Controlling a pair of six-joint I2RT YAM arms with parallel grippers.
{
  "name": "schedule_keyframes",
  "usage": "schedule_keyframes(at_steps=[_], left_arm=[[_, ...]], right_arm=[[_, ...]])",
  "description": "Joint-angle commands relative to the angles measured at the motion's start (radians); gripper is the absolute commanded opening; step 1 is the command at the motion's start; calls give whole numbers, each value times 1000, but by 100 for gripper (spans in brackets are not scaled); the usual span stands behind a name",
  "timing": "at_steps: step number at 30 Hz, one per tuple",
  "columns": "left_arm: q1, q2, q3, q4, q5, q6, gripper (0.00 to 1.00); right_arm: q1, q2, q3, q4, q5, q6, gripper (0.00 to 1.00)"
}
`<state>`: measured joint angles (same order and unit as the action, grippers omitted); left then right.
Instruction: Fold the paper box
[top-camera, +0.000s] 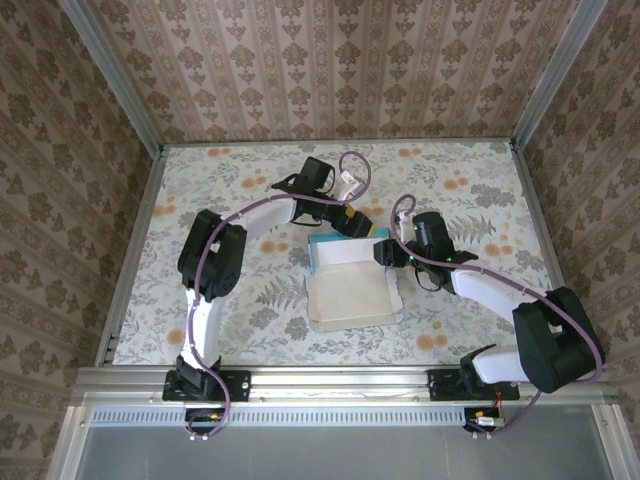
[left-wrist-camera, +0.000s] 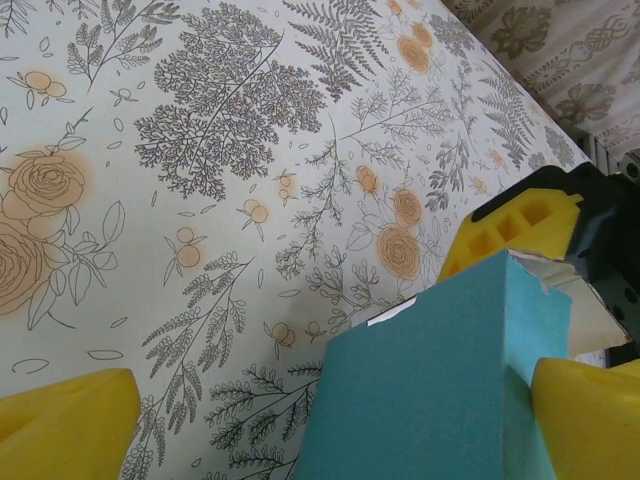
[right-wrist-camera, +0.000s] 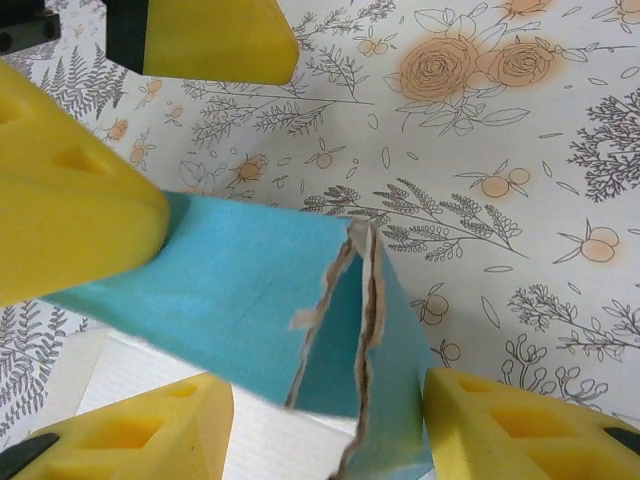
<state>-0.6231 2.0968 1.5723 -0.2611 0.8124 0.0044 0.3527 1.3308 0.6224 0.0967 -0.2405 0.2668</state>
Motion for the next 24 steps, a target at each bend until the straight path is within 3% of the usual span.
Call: schedule_keyframes(at_steps=[1,8,12,24], left_arm=[[-9,-13,-44,-10,-42,21,100],[-8,-11,-51,2,-28,10,100],[-9,-11,-48,7,-18,3,100],[-10,-20,-51,-4,-17,9,100]], right_arm=[[5,-71,-20,-39,-29,17,55],[3,-234,-74,-136,42,41,55],[-15,-295,-116,-178,142,91,47],[-96,-366,-167,-161,131,136,40]])
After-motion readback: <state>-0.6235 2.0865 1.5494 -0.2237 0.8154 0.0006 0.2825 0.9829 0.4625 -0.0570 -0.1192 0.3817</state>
